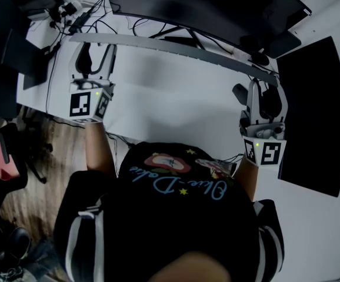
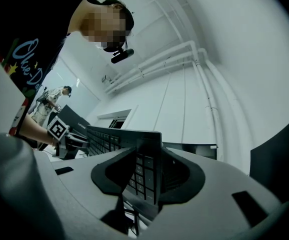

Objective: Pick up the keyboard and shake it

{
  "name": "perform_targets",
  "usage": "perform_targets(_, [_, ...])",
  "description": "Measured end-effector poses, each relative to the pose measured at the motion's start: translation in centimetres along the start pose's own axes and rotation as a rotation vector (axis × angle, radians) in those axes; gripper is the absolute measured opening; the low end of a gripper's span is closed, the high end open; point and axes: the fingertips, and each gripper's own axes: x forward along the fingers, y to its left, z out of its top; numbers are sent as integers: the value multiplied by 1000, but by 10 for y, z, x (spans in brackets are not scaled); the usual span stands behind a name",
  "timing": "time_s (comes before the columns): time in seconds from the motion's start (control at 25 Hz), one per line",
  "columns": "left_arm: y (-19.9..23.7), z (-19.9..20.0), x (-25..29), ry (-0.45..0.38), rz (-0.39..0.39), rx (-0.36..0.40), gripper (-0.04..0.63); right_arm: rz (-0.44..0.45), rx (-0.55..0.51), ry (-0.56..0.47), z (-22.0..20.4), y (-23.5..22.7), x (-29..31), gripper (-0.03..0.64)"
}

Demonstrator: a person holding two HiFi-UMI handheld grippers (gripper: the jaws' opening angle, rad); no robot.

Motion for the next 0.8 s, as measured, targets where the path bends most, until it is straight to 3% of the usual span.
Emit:
perform_targets(0.48, [3,7,0,-40,20,31,248,13,11,-3,-1,2,-1,143])
perform_targets(0.8, [4,0,-2,39,40,14,247,13,20,10,-4,2,1,143])
